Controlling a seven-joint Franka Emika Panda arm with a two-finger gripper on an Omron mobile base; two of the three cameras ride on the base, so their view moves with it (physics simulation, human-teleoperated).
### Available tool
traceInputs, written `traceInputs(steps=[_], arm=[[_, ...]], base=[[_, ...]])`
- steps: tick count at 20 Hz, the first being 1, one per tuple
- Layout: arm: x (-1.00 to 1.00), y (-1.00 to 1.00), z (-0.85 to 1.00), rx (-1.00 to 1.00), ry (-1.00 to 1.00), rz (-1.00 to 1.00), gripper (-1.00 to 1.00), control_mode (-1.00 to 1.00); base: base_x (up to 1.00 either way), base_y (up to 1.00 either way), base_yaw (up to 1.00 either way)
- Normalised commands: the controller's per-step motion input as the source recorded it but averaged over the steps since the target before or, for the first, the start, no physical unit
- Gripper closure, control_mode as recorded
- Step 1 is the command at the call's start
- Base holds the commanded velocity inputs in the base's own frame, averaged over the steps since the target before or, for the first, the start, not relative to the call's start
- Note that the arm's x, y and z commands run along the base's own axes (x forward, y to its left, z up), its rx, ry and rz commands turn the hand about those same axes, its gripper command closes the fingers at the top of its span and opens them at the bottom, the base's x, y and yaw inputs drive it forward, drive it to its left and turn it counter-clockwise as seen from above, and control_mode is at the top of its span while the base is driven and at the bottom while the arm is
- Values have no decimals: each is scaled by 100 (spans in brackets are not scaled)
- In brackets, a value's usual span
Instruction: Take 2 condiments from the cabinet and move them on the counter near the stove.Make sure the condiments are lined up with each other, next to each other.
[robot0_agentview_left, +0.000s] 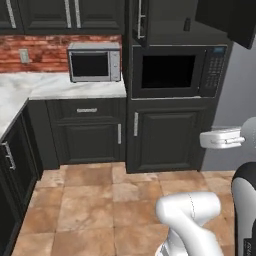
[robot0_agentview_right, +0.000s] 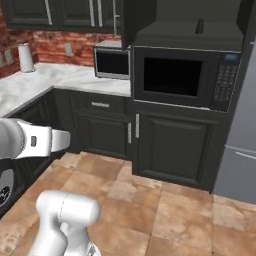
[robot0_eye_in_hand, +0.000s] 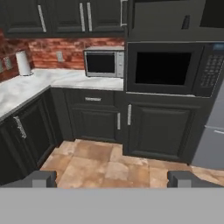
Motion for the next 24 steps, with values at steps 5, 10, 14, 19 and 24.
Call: traceInputs(steps=[5, 10, 14, 19, 24], arm=[[0, 0, 0, 0, 0, 0, -100, 100], [0, 0, 0, 0, 0, 0, -100, 100], [0, 0, 0, 0, 0, 0, -100, 100], [0, 0, 0, 0, 0, 0, -100, 100], [0, 0, 0, 0, 0, 0, -100, 100]], base=[[62, -18, -27], [64, -18, -26], [69, -18, -25], [72, -13, -19], [71, -15, -10]])
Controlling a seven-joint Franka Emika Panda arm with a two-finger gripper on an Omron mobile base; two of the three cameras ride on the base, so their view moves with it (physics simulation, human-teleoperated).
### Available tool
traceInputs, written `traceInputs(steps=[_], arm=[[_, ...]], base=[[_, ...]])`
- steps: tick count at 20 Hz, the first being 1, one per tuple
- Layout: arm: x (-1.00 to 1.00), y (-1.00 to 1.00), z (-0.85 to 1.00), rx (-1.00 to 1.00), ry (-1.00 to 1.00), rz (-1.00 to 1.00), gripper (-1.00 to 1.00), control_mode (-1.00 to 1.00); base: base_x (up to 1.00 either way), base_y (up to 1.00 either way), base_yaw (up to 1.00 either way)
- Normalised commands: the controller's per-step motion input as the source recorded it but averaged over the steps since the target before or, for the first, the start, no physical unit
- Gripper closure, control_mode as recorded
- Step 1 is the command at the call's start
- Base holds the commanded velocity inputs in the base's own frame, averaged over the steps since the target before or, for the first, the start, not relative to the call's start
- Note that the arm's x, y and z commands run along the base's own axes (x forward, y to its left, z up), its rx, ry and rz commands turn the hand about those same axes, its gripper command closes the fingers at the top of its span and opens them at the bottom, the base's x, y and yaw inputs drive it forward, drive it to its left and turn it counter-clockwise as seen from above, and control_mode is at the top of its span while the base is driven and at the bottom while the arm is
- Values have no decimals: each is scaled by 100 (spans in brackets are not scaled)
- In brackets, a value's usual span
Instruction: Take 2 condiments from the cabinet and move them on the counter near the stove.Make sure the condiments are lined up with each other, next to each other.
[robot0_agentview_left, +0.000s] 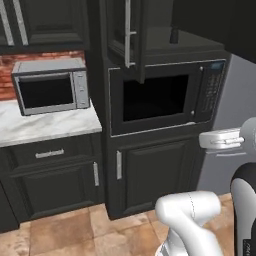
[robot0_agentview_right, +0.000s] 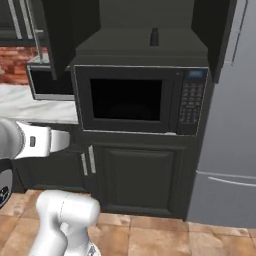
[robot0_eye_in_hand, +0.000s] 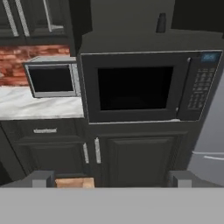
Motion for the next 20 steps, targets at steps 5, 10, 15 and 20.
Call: traceInputs(steps=[5, 10, 15, 20], arm=[[0, 0, 0, 0, 0, 0, -100, 100], [0, 0, 0, 0, 0, 0, -100, 100], [0, 0, 0, 0, 0, 0, -100, 100], [0, 0, 0, 0, 0, 0, -100, 100]], base=[[65, -19, -5], [57, -31, -5], [62, -36, -7], [62, -32, -7]])
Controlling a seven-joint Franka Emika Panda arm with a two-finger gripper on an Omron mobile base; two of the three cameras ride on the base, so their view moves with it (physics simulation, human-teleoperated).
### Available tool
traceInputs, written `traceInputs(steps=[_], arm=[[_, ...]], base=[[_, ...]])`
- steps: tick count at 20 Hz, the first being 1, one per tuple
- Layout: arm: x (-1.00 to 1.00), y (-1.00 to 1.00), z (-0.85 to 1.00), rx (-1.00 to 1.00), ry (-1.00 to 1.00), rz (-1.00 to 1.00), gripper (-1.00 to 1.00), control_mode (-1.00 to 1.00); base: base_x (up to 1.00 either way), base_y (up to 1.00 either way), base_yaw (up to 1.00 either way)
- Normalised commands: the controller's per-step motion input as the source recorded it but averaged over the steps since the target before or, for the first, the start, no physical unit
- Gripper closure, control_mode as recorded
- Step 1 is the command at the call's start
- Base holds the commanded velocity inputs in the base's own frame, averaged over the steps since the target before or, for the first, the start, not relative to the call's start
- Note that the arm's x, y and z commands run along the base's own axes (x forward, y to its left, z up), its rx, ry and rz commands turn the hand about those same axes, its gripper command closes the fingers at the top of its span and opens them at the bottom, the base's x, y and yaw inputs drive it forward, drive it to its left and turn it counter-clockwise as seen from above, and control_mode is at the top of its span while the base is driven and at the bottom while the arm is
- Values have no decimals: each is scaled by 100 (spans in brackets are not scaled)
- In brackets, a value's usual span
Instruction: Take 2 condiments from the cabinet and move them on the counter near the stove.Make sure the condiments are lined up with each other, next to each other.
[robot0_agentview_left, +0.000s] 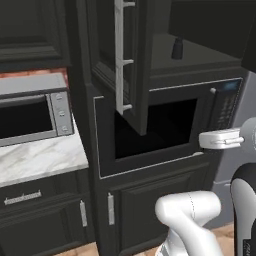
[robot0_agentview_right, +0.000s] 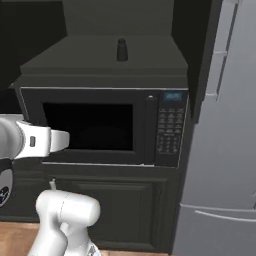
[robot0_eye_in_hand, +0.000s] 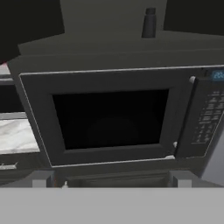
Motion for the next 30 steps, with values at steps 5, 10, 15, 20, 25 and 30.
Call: traceInputs(steps=[5, 10, 15, 20, 25, 30], arm=[[0, 0, 0, 0, 0, 0, -100, 100], [0, 0, 0, 0, 0, 0, -100, 100], [0, 0, 0, 0, 0, 0, -100, 100], [0, 0, 0, 0, 0, 0, -100, 100], [0, 0, 0, 0, 0, 0, -100, 100], [0, 0, 0, 0, 0, 0, -100, 100]], base=[[51, -25, -6], [41, -14, 0], [41, -19, 0], [37, -25, 0], [21, -30, 0], [21, -29, 0]])
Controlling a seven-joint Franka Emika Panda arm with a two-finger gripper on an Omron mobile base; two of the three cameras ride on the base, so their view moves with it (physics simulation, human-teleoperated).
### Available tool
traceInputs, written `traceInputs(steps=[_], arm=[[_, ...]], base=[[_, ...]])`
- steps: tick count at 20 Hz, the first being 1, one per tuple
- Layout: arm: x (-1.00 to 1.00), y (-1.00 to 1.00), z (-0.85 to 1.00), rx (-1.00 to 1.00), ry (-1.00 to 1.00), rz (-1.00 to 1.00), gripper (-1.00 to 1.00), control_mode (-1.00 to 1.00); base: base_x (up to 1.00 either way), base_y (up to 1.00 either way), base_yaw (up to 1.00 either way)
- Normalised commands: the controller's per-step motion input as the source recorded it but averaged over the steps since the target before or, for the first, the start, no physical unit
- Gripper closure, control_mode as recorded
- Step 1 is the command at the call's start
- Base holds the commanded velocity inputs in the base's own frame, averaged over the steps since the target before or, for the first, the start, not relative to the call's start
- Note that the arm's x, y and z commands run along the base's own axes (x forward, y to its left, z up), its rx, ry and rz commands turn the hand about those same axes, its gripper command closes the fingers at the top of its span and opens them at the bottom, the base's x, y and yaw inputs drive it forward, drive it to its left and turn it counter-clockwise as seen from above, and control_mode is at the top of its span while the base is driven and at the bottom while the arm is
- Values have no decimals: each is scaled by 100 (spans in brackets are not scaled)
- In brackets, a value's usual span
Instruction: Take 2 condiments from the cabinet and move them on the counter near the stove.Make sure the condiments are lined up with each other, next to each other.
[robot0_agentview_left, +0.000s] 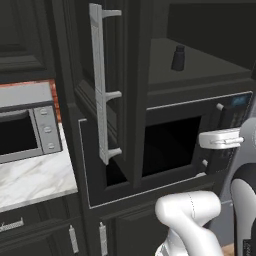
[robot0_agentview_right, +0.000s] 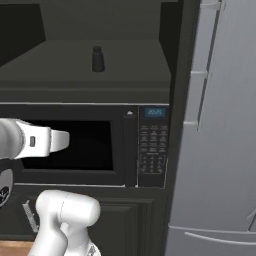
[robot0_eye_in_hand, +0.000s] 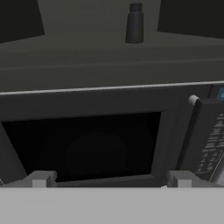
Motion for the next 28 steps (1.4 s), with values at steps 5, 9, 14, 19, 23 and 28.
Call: traceInputs(steps=[5, 9, 14, 19, 23, 28], arm=[[0, 0, 0, 0, 0, 0, -100, 100], [0, 0, 0, 0, 0, 0, -100, 100], [0, 0, 8, 0, 2, -2, -100, -100], [0, 0, 35, 0, 0, -6, -100, -100], [0, 0, 47, 0, 0, -6, -100, -100], [3, -1, 30, -4, -1, -3, -100, -100]], base=[[12, -1, 0], [6, 0, 0], [0, 0, -1], [0, 0, 0], [0, 0, 0], [0, 0, 0]])
